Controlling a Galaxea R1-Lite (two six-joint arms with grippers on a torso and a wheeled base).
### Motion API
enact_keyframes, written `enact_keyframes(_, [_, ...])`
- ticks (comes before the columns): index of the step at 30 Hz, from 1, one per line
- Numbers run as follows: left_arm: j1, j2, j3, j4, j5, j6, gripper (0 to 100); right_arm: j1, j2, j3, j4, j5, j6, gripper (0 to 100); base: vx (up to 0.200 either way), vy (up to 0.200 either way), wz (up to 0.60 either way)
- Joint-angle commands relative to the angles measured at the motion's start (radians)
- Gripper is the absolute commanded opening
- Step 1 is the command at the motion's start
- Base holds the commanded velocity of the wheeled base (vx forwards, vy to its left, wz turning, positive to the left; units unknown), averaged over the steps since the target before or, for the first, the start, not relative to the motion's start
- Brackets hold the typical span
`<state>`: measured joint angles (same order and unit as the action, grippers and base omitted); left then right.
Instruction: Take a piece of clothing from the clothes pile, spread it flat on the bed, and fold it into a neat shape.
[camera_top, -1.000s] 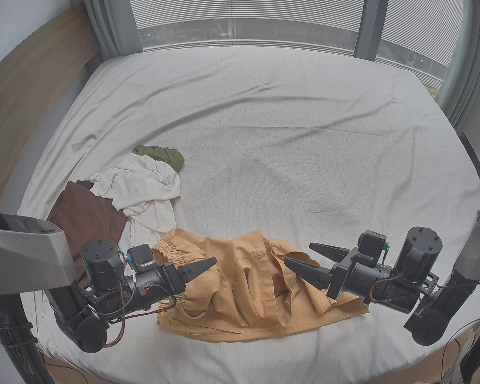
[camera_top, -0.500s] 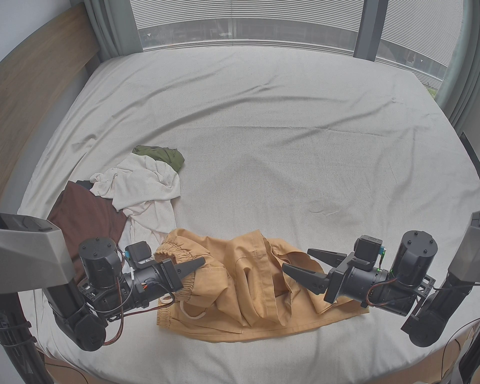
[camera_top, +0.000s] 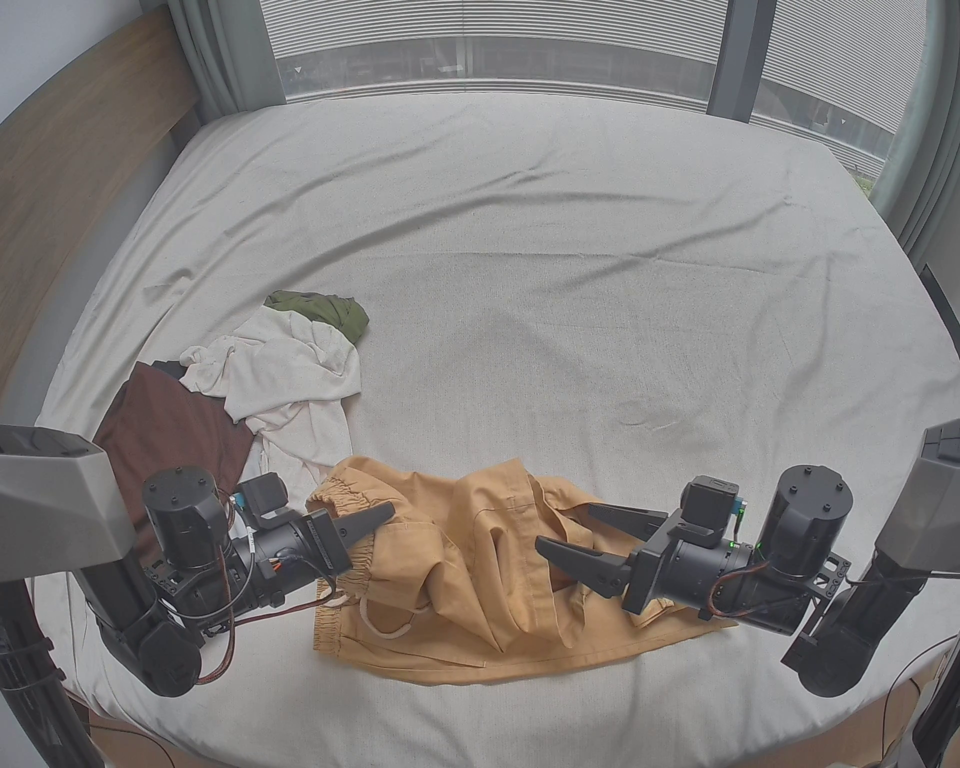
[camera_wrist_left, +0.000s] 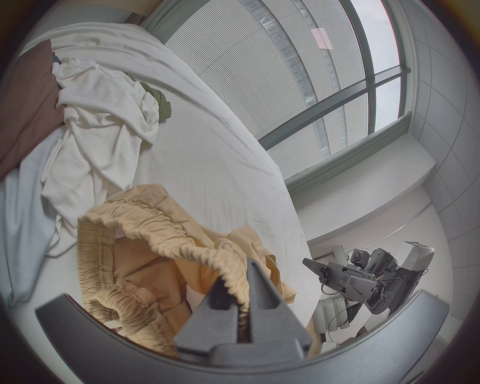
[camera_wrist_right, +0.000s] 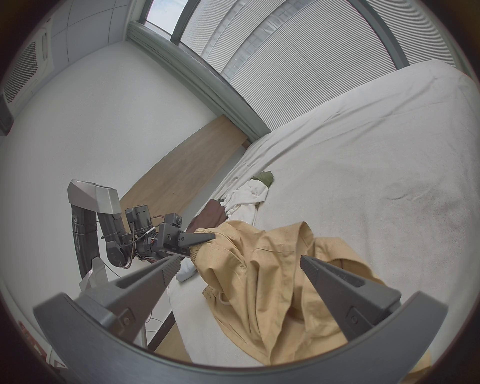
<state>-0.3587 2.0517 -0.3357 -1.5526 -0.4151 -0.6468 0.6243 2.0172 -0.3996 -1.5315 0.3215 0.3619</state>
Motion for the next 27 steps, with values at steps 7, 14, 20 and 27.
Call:
enact_keyframes(7, [0.012,-0.064,0.006,-0.001,-0.005,-0.004,0,0.000,0.170,-0.148,0.053,0.002,-0.001,100,0.000,0.000,0.00])
enact_keyframes(14, [0.007,-0.059,0.009,-0.001,-0.005,-0.002,0,-0.035,0.221,-0.259,0.103,-0.007,0.000,100,0.000,0.000,0.00])
enact_keyframes(20, [0.004,-0.053,0.007,-0.001,-0.005,-0.002,0,-0.063,0.262,-0.329,0.129,-0.010,0.000,100,0.000,0.000,0.00])
enact_keyframes(27, [0.001,-0.047,0.006,-0.001,-0.005,-0.002,0,-0.057,0.296,-0.377,0.131,-0.035,0.017,100,0.000,0.000,0.00])
